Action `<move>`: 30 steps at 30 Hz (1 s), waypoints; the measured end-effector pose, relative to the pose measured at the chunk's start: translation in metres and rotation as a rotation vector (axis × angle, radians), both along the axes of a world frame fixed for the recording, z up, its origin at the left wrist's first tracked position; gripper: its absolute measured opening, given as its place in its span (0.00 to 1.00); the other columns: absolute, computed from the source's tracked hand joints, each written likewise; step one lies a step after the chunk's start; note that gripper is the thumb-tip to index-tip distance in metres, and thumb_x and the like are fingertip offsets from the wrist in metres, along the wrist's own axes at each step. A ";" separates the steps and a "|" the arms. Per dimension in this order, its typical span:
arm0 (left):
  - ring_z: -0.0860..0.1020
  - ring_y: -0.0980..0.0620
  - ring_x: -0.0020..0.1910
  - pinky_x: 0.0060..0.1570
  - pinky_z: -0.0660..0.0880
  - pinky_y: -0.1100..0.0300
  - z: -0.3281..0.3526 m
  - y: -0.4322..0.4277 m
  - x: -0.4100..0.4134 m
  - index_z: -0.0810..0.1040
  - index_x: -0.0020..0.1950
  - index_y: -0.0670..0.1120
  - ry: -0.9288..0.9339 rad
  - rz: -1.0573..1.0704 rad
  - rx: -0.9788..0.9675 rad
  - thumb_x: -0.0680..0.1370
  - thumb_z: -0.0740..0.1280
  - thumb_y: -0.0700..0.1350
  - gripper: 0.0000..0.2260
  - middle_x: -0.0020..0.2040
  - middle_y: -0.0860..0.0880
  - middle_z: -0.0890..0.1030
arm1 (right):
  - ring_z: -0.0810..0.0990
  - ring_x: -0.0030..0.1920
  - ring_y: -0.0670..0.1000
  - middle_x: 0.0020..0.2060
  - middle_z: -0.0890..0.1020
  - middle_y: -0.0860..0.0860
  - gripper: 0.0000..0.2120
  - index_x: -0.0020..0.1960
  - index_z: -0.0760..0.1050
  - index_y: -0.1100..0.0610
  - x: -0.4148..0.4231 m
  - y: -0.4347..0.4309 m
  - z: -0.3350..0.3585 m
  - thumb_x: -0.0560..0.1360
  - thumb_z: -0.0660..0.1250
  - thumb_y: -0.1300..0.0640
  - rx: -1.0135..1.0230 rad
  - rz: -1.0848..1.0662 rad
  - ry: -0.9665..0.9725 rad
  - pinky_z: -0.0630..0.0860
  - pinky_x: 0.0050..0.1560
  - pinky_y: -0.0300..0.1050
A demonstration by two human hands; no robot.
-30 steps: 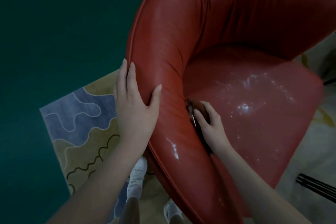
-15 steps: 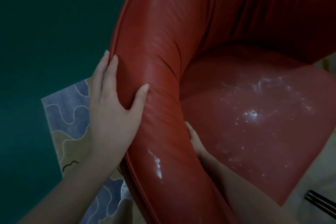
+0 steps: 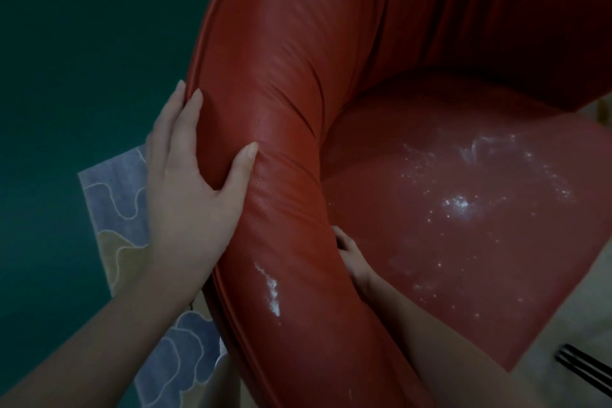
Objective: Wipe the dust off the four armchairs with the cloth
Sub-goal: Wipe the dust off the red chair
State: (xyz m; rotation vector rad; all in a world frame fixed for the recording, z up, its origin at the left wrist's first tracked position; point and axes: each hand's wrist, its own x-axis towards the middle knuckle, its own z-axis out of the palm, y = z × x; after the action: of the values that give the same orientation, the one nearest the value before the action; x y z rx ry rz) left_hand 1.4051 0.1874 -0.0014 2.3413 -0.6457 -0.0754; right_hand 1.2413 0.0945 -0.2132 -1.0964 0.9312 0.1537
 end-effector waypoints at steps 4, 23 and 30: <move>0.57 0.57 0.77 0.75 0.53 0.67 -0.001 0.001 0.000 0.62 0.78 0.46 0.006 -0.011 0.000 0.79 0.66 0.56 0.31 0.79 0.51 0.59 | 0.78 0.41 0.46 0.41 0.81 0.49 0.05 0.52 0.77 0.55 -0.008 -0.006 0.027 0.80 0.64 0.63 0.059 -0.015 -0.007 0.75 0.42 0.40; 0.57 0.54 0.76 0.74 0.51 0.68 -0.003 0.001 0.004 0.62 0.78 0.43 0.001 -0.060 -0.057 0.80 0.66 0.53 0.30 0.79 0.48 0.59 | 0.80 0.46 0.45 0.43 0.81 0.44 0.07 0.55 0.78 0.53 -0.019 -0.007 0.167 0.79 0.65 0.54 -0.281 -0.108 -0.200 0.75 0.49 0.38; 0.59 0.48 0.77 0.72 0.49 0.71 -0.007 0.002 0.005 0.64 0.76 0.42 -0.009 -0.075 -0.103 0.79 0.66 0.53 0.29 0.78 0.46 0.60 | 0.80 0.53 0.47 0.49 0.80 0.48 0.08 0.54 0.79 0.53 0.015 0.015 0.205 0.76 0.67 0.56 -0.763 -0.017 -0.319 0.73 0.56 0.40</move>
State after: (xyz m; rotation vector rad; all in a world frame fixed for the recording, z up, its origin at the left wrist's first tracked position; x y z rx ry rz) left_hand 1.4103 0.1893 -0.0086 2.2197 -0.7246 -0.0634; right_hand 1.2560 0.1096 -0.0079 -1.7502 0.7143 -0.4172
